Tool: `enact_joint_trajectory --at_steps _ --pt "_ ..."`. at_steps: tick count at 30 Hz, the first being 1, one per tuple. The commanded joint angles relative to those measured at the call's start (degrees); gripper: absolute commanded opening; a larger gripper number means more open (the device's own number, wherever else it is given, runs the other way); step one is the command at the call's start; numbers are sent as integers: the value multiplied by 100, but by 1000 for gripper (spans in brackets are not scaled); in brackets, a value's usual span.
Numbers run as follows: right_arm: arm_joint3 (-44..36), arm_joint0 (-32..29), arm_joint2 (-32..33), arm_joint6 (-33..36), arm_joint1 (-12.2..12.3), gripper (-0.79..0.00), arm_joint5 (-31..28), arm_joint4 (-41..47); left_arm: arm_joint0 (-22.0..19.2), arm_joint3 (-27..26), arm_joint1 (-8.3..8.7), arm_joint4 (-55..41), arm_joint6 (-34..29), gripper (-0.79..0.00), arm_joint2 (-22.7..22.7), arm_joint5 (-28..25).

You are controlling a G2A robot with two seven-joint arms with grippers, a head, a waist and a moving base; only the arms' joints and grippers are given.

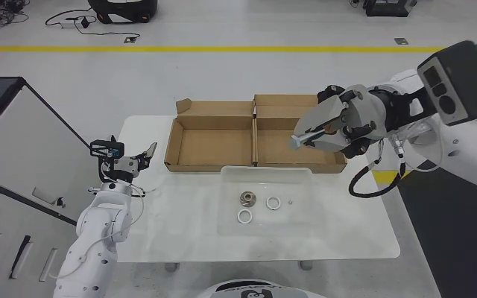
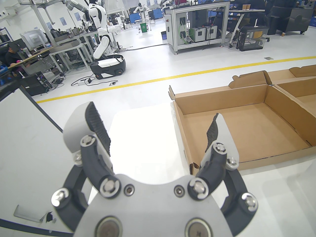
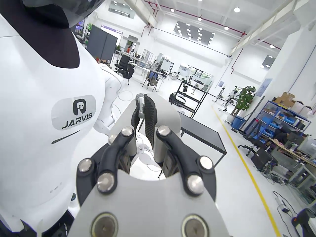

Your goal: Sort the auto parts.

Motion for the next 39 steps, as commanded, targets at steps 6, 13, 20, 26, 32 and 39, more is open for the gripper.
enact_joint_trajectory --at_steps 6,13,20,26,32,39 --pt "0 0 0 0 0 -785 0 0 0 0 0 0 0 0 0 0" --pt "0 0 0 0 0 -785 0 0 0 0 0 0 0 0 0 0" --pt "0 0 0 0 0 -785 0 0 0 0 0 0 0 0 0 0" --pt "-166 -234 164 41 -28 -785 143 175 0 0 0 0 0 0 0 0" --pt "-451 -724 584 -107 -155 -785 108 446 0 0 0 0 0 0 0 0" --pt "-864 -1624 1299 0 -448 -785 0 901 0 0 0 0 0 0 0 0"
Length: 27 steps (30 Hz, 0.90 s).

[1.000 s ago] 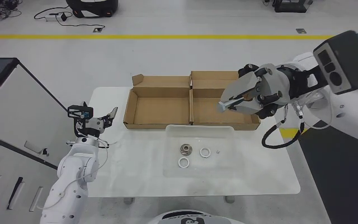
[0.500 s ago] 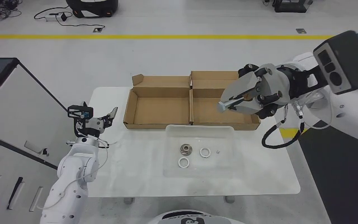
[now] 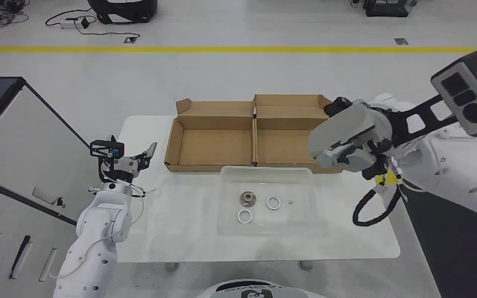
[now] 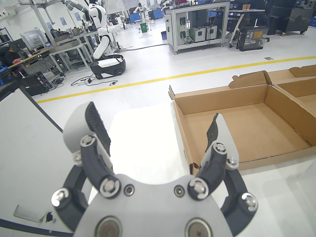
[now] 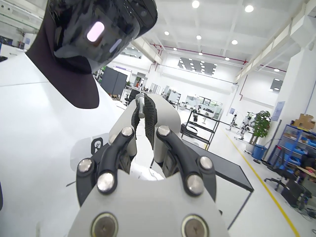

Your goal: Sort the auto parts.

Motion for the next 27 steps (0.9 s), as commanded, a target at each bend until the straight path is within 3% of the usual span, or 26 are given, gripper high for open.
enact_joint_trajectory --at_steps 1,9,14,20,27 --pt "-139 -300 228 -3 -111 -785 2 91 0 0 0 0 0 0 0 0" --pt "-423 -1182 869 -2 -561 -785 2 43 0 0 0 0 0 0 0 0" --pt "-172 -1558 1087 -1 -752 -785 2 -187 0 0 0 0 0 0 0 0" --pt "336 -1683 1008 160 -722 -785 2 -789 0 0 0 0 0 0 0 0" --pt "184 -1646 922 170 -626 -785 2 -678 0 0 0 0 0 0 0 0"
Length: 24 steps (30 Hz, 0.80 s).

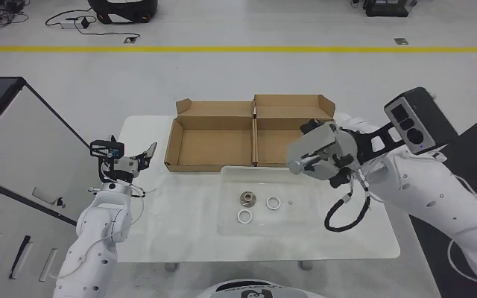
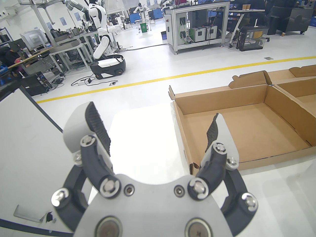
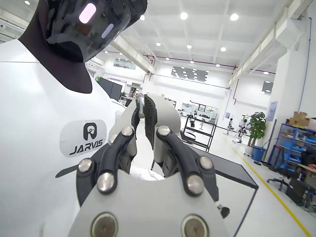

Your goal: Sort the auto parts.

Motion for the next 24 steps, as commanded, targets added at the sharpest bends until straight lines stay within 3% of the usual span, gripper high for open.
enact_joint_trajectory --at_steps 1,13,18,24 --pt "-215 0 -9 -251 4 -785 0 39 0 0 0 0 0 0 0 0" --pt "-919 -341 373 -254 -141 -785 0 547 0 0 0 0 0 0 0 0" --pt "-631 -552 539 -253 -197 -785 0 341 0 0 0 0 0 0 0 0" --pt "-169 -594 431 48 -74 -785 0 -86 0 0 0 0 0 0 0 0"
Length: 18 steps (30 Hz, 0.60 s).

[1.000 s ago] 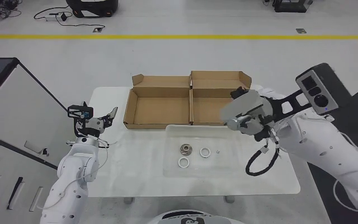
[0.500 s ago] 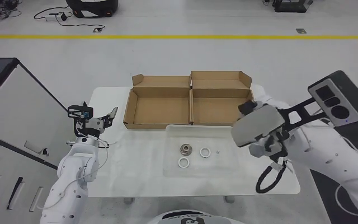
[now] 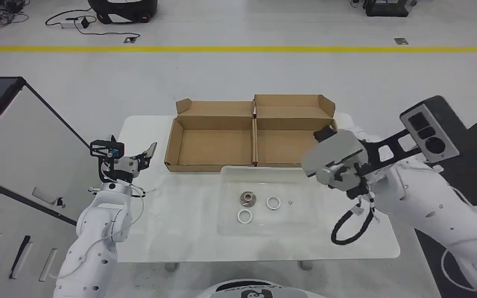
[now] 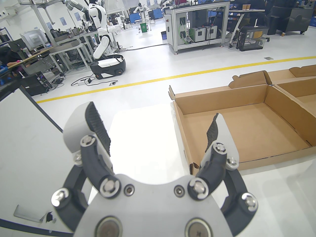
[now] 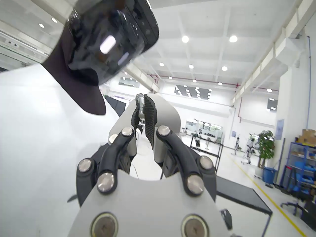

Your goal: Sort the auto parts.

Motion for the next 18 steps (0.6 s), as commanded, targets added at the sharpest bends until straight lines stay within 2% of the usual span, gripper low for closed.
enact_joint_trajectory --at_steps 1,5,10,18 --pt "32 26 -40 137 52 -785 0 16 0 0 0 0 0 0 0 0" --pt "-11 79 -75 236 132 -785 0 147 0 0 0 0 0 0 0 0" --pt "-242 83 -93 -208 158 -785 0 156 0 0 0 0 0 0 0 0" --pt "-615 -69 148 -208 62 -785 0 502 0 0 0 0 0 0 0 0"
